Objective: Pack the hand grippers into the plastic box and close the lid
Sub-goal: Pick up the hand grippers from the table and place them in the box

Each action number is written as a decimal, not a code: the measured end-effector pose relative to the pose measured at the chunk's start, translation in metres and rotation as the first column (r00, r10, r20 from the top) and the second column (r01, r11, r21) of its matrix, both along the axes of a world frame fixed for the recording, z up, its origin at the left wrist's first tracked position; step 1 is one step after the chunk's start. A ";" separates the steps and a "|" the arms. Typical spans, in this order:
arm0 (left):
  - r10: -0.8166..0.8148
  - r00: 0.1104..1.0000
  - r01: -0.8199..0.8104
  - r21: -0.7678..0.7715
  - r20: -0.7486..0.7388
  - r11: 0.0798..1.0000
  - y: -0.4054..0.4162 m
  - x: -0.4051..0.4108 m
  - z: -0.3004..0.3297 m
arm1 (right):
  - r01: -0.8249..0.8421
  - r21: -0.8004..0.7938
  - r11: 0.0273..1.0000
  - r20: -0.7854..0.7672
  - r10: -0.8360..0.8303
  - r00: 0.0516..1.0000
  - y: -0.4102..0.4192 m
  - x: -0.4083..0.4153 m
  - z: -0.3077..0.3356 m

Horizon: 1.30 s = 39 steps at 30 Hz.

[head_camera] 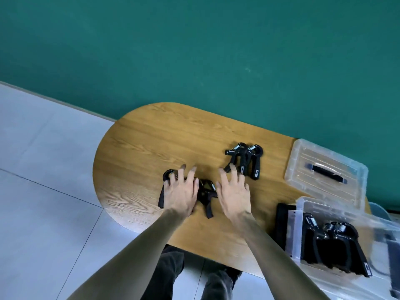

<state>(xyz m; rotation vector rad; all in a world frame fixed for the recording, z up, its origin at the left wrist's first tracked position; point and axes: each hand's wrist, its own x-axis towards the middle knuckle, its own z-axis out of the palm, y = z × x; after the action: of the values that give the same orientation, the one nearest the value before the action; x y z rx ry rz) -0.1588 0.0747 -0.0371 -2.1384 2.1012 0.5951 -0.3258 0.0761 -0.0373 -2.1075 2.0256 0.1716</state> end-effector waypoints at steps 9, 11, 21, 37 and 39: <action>0.056 0.998 -0.061 0.183 0.032 0.981 -0.010 0.051 -0.099 | 0.092 0.027 0.995 -0.077 -0.089 0.993 -0.049 0.034 -0.081; 0.060 0.998 -0.063 0.157 0.022 0.986 -0.007 0.051 -0.110 | 0.125 0.038 0.991 -0.089 -0.121 0.989 -0.056 0.027 -0.085; 0.177 0.970 -0.181 -0.005 -0.168 0.984 0.003 0.033 -0.168 | 0.100 0.024 0.995 -0.226 -0.092 0.970 -0.079 -0.009 -0.148; 0.193 0.966 -0.204 -0.044 -0.174 0.978 0.000 0.040 -0.165 | 0.284 0.042 0.958 -0.189 -0.272 0.944 -0.109 -0.021 -0.150; 0.185 0.968 -0.198 -0.063 -0.170 0.978 0.000 0.041 -0.165 | 0.320 0.052 0.946 -0.185 -0.306 0.934 -0.114 -0.020 -0.147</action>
<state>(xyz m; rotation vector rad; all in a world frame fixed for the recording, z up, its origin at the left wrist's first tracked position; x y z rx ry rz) -0.1182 0.0751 -0.2023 -2.4359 2.0411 0.7412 -0.3459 -0.0382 -0.1848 -1.7445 2.3785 0.3905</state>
